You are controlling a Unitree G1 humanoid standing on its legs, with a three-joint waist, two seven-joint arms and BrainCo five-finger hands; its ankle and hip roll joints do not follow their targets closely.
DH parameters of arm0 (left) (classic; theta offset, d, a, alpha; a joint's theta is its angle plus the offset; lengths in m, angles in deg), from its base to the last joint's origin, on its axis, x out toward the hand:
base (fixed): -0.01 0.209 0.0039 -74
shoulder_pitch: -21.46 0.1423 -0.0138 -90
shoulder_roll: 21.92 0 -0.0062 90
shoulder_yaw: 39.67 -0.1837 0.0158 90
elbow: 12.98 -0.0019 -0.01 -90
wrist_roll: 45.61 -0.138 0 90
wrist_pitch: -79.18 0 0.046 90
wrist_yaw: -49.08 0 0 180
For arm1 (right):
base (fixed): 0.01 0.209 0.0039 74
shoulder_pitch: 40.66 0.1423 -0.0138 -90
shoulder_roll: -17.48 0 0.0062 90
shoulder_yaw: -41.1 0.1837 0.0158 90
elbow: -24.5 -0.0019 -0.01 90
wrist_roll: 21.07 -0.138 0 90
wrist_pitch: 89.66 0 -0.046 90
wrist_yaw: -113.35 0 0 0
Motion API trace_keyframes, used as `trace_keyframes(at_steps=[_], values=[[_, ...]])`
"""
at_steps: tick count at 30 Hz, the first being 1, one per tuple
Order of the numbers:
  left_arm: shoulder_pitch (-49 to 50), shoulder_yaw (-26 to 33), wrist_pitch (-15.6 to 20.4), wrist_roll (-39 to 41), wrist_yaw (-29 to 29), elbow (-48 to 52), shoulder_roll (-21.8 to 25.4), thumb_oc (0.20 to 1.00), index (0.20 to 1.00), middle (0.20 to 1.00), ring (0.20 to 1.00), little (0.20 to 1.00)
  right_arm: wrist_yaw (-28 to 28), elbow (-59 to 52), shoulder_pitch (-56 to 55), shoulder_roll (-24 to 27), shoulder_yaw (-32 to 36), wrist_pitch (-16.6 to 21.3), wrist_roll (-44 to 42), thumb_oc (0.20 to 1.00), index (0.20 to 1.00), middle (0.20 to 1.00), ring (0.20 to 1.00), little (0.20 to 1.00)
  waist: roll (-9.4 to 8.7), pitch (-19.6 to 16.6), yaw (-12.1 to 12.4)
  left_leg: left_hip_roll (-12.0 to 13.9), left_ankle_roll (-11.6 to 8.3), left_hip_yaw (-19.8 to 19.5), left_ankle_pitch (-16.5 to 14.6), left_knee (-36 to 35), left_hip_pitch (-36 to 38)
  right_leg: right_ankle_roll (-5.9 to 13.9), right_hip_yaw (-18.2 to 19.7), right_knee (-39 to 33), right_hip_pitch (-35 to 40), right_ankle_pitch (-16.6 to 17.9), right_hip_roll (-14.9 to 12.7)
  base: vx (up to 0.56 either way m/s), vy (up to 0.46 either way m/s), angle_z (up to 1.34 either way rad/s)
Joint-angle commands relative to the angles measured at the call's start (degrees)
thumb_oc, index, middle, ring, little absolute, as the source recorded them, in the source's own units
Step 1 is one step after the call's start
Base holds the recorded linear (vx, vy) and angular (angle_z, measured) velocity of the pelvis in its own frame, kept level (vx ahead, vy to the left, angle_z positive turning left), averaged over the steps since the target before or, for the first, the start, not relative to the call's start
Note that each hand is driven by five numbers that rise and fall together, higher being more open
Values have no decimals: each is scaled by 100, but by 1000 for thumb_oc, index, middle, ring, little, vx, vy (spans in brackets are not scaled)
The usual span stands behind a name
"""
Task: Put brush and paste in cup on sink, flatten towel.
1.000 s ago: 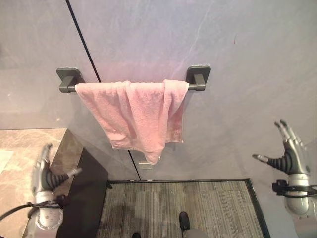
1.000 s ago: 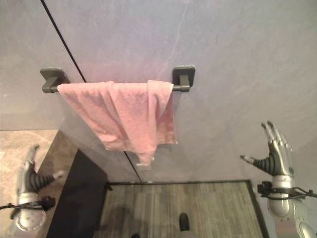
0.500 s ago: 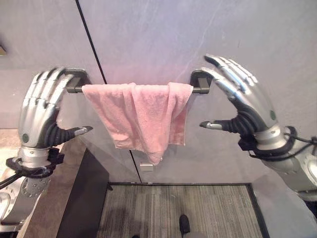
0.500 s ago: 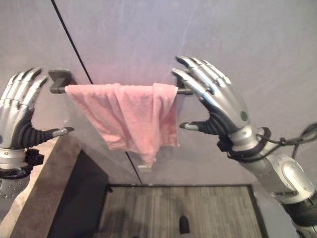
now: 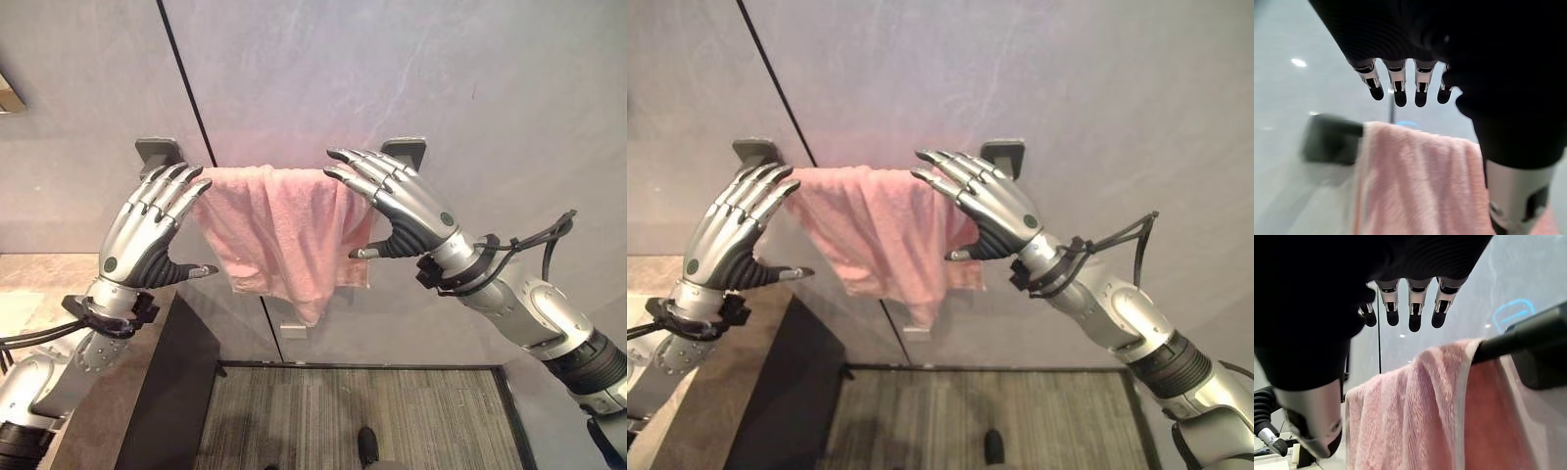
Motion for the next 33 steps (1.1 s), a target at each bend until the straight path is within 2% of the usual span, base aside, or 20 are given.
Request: trace_keyframes(at_steps=[1,9,14,25,33], values=[[-90,185,-129,202,-53,67,470,1000,1000,1000,1000,1000,92,117,443,-166,-56,-95,167,1000,1000,1000,1000,1000,-327,-157,-49,183,-127,-80,87,18,-140,674,118,-4,321,-255,-842,0,0,0],[-166,378,-230,230,-75,-212,398,1000,1000,1000,1000,1000,498,345,1096,-35,-505,-129,487,1000,1000,1000,1000,1000,-346,-154,-10,170,-131,-67,89,18,-174,673,153,-4,264,-237,-844,0,0,0],[-309,390,-242,136,-2,-206,602,1000,1000,1000,1000,1000,635,361,1383,52,-664,-82,443,1000,1000,1000,1000,1000,-341,-157,-34,181,-144,-54,102,18,-194,667,157,-4,247,-228,-840,0,0,0],[-404,456,-235,76,72,-76,770,1000,1000,1000,1000,1000,464,136,1202,137,-344,-48,310,1000,1000,1000,1000,1000,-299,-168,-91,211,-154,-33,92,18,-168,663,164,-4,238,-238,-817,0,0,0],[-429,417,-250,-50,176,-75,903,1000,1000,1000,1000,1000,385,-48,775,391,88,-46,248,1000,1000,1000,1000,1000,-263,-176,-180,204,-153,6,80,18,-156,665,197,-4,228,-240,-821,0,0,0]])
